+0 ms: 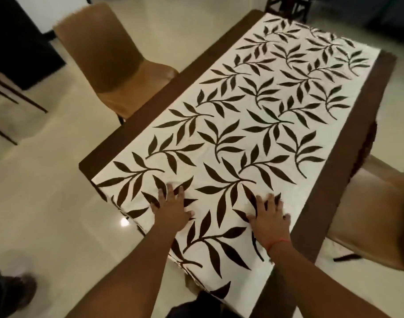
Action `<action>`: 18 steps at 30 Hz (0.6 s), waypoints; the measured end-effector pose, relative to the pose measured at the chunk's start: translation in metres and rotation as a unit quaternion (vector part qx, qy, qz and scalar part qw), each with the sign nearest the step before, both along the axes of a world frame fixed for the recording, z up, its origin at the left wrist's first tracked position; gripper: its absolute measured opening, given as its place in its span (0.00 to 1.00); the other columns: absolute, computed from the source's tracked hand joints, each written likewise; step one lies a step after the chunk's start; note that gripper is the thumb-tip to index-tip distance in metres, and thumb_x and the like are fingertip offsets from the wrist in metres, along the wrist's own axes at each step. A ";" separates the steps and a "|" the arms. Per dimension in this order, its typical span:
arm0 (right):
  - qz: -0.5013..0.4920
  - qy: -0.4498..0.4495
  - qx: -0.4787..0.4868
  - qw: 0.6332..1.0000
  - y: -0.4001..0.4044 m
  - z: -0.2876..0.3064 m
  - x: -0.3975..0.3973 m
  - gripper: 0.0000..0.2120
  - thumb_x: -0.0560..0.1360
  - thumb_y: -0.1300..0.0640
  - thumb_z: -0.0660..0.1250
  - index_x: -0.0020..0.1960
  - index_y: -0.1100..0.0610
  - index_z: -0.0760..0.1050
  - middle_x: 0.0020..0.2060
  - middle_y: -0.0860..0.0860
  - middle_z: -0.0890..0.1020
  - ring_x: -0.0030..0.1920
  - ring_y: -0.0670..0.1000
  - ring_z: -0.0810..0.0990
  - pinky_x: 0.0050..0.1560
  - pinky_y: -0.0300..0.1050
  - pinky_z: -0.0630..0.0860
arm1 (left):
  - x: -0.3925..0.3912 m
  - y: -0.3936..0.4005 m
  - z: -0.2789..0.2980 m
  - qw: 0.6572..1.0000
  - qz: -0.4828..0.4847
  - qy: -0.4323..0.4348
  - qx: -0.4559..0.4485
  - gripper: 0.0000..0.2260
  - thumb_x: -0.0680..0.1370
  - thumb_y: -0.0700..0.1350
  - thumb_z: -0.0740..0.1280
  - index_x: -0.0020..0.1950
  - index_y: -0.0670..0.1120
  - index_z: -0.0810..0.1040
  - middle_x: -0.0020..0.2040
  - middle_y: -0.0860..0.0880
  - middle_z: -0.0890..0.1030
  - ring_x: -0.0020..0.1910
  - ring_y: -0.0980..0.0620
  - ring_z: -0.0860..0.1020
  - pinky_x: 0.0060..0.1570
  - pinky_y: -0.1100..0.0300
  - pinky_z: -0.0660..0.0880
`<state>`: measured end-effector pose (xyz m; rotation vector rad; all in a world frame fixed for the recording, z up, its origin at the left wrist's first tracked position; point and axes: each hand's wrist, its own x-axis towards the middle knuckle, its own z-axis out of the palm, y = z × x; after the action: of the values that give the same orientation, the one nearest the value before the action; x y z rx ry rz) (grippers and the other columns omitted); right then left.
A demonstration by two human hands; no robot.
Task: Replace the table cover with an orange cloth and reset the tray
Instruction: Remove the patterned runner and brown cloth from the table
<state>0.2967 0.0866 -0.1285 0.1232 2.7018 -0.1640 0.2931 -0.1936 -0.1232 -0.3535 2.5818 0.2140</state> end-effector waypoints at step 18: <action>-0.136 0.022 -0.207 0.968 -0.067 0.003 0.009 0.36 0.80 0.49 0.62 0.81 0.52 0.47 0.79 0.64 0.48 0.79 0.63 0.45 0.78 0.54 0.48 | -0.023 -0.027 0.005 0.981 -0.070 -0.006 0.180 0.41 0.77 0.60 0.66 0.81 0.46 0.49 0.81 0.48 0.47 0.79 0.47 0.48 0.77 0.51 0.44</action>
<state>0.3054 0.0196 -0.1256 0.3661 2.6159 -0.8142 0.2703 -0.2208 -0.1187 -0.0406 2.4765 0.6151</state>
